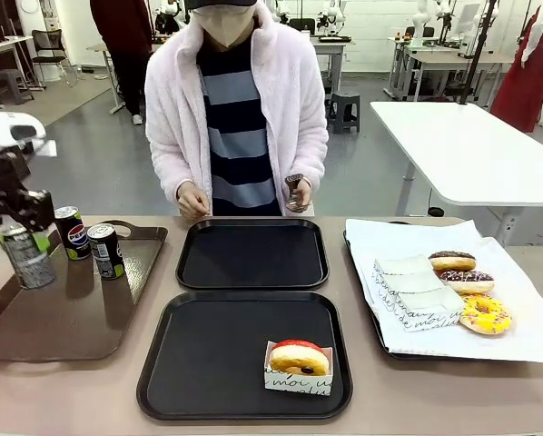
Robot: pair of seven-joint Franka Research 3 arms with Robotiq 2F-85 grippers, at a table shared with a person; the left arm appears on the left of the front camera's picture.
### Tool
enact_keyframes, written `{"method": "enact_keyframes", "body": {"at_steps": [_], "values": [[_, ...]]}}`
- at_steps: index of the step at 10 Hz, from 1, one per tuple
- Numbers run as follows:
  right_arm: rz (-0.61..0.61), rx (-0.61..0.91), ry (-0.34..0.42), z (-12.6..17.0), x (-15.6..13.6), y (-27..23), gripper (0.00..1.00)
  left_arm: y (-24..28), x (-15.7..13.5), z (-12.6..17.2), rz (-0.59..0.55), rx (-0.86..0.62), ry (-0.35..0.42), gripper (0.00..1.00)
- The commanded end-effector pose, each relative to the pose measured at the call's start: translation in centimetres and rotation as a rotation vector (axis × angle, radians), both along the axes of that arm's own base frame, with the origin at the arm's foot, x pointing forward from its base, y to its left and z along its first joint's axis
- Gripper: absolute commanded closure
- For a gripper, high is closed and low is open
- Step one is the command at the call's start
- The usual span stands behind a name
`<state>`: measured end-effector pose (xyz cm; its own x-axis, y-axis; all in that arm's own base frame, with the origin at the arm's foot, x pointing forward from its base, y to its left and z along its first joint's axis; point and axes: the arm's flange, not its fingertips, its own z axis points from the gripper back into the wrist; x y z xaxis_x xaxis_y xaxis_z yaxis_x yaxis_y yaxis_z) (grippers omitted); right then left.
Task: Set up donuts and drinks on trays.
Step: Pick up one Pepsi coke and place it on the Flat Tray.
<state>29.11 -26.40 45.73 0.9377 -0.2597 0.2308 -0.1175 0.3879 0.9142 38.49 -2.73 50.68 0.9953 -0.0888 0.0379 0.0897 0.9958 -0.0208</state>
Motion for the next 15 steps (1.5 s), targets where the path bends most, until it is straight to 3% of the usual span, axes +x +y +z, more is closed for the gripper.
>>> {"method": "enact_keyframes", "body": {"at_steps": [1,8,9,15], "values": [[-0.006,0.001,-0.007,-0.1,0.0,-0.1,0.0,-0.1,-1.7,2.7,-0.071,0.024,-0.044,1.0],[-0.006,0.001,-0.007,-0.1,0.0,-0.1,0.0,-0.6,-2.5,3.6,-0.046,0.01,-0.034,1.0],[-0.006,0.001,-0.007,-0.1,0.0,-0.1,0.0,-0.4,-2.6,3.4,-0.043,0.008,-0.027,0.42],[-0.006,0.001,-0.007,-0.1,0.0,-0.1,0.0,-14.6,-7.1,0.3,-0.234,-0.024,-0.091,0.42]]}}
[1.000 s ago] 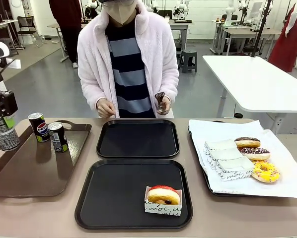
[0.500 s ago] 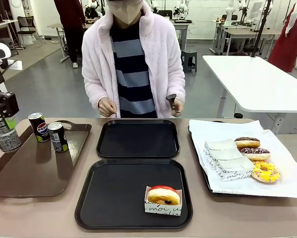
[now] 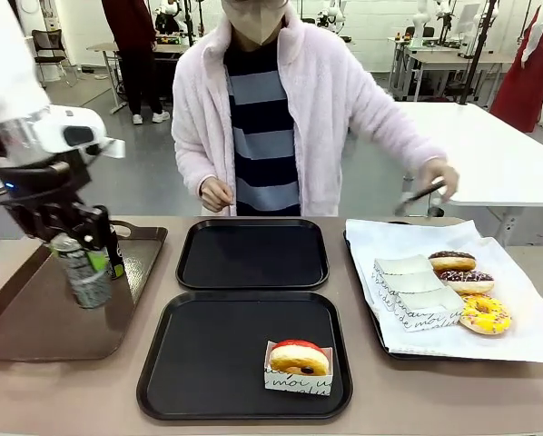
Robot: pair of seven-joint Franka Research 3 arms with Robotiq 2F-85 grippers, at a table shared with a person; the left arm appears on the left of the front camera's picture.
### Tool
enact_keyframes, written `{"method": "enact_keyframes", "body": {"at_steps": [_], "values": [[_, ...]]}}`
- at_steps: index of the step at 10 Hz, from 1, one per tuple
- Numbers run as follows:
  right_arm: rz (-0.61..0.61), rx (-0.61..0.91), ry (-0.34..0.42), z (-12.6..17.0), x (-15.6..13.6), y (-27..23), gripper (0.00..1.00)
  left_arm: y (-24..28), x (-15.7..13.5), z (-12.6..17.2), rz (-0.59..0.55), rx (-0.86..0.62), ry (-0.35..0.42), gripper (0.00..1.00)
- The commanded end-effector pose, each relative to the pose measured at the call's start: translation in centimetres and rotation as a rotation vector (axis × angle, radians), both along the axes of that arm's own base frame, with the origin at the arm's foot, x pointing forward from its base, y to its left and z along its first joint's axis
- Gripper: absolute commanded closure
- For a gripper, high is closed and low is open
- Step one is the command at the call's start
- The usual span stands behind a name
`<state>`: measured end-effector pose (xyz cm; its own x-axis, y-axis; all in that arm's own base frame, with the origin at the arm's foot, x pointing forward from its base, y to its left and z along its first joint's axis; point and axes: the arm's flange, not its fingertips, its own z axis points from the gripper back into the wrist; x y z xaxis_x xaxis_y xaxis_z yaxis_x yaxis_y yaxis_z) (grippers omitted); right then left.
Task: Set up donuts and drinks on trays.
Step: Pick up one Pepsi coke and place it on the Flat Tray.
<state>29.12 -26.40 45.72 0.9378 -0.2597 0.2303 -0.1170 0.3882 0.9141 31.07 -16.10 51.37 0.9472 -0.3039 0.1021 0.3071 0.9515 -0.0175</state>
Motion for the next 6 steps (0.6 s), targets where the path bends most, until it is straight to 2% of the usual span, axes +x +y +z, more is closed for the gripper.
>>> {"method": "enact_keyframes", "body": {"at_steps": [1,6], "values": [[-0.006,0.001,-0.008,-0.1,0.0,-0.1,0.0,-3.4,-0.1,-1.0,-0.035,-0.013,-0.031,0.42],[-0.006,0.001,-0.008,-0.1,0.0,-0.1,0.0,-13.0,-0.5,-4.8,-0.169,0.04,-0.031,0.42]]}}
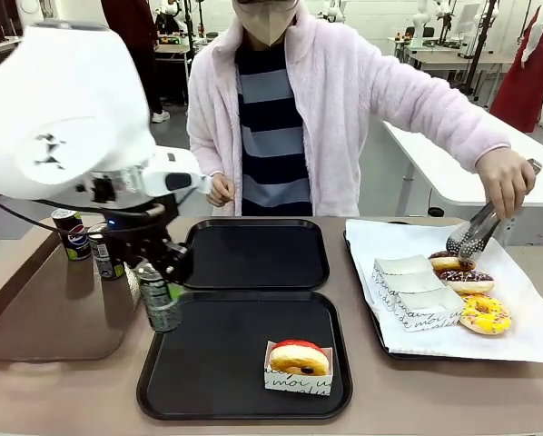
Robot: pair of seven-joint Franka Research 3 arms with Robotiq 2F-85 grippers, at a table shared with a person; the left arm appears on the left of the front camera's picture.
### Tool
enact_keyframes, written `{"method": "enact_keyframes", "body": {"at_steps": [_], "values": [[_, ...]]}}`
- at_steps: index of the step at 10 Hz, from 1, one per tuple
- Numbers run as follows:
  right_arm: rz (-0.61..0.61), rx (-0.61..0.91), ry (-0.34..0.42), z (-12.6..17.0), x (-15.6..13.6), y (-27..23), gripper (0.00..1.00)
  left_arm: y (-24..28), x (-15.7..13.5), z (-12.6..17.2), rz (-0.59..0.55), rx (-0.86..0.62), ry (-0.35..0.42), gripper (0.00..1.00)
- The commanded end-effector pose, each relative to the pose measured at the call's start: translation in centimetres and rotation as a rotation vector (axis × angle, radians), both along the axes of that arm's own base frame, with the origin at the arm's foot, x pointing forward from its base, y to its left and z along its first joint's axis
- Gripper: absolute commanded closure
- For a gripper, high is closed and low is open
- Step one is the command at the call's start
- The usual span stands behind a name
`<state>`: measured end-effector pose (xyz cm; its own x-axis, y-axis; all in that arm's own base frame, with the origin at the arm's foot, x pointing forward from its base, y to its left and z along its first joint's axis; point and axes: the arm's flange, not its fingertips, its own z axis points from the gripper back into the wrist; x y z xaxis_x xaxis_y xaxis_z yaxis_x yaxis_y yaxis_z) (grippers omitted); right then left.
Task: Set up donuts and drinks on trays.
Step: Pick up one Pepsi coke and place it on the Flat Tray.
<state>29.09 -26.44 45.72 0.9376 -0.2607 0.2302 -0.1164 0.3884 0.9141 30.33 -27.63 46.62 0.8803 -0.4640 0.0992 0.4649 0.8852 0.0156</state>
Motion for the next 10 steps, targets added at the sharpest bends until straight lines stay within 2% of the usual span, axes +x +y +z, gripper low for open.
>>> {"method": "enact_keyframes", "body": {"at_steps": [1,5,10], "values": [[-0.005,0.001,-0.008,-0.1,0.0,0.0,0.0,-2.5,0.1,-1.1,-0.037,0.018,-0.035,0.42],[-0.005,0.001,-0.008,-0.1,0.0,0.0,0.0,-3.2,-0.4,-5.7,-0.119,-0.027,-0.046,0.42],[-0.005,0.001,-0.008,-0.1,0.0,0.0,0.0,-3.2,0.0,-8.1,-0.124,-0.012,-0.025,0.42]]}}
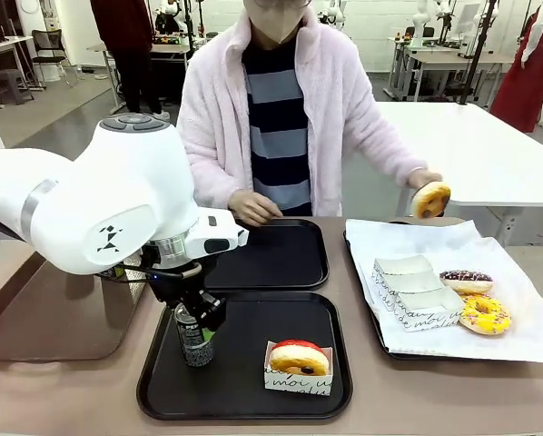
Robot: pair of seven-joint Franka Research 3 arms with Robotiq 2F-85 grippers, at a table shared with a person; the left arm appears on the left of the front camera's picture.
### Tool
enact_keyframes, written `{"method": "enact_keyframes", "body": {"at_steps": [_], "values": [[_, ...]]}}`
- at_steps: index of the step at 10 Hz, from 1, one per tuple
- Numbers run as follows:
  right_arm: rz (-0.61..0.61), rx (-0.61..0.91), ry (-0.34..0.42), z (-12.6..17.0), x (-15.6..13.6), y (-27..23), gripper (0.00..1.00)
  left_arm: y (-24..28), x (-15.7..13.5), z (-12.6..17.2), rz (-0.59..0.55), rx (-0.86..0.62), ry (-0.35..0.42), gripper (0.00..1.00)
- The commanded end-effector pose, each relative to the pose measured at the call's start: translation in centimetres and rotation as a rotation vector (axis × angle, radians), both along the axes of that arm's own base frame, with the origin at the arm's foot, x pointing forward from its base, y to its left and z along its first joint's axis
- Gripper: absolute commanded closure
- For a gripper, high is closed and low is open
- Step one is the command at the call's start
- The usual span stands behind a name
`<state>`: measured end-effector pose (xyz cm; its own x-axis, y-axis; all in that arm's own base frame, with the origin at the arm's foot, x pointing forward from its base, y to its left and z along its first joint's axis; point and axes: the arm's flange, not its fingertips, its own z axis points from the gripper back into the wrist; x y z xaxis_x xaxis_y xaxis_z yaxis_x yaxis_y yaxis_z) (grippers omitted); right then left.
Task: Set up donuts and drinks on trays.
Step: Pick up one Pepsi coke and place it on the Flat Tray.
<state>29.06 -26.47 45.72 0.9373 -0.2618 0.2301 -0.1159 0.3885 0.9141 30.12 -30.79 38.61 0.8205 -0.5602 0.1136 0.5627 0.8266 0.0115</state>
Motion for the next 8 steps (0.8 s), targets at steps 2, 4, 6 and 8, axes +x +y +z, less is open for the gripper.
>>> {"method": "enact_keyframes", "body": {"at_steps": [2,4,6,8], "values": [[-0.004,0.001,-0.008,-0.12,0.07,0.0,0.0,-0.04,0.56,-0.41,-0.006,0.002,-0.002,0.3],[-0.004,0.001,-0.008,-0.12,0.07,0.0,0.0,-0.03,0.56,-0.35,0.003,-0.005,0.003,0.0],[-0.004,0.001,-0.008,-0.12,0.07,0.0,0.0,-0.07,0.83,-0.15,0.009,-0.008,0.01,0.0],[-0.004,0.001,-0.008,-0.12,0.07,0.0,0.0,-0.06,0.74,-0.19,0.021,-0.001,0.022,0.0]]}}
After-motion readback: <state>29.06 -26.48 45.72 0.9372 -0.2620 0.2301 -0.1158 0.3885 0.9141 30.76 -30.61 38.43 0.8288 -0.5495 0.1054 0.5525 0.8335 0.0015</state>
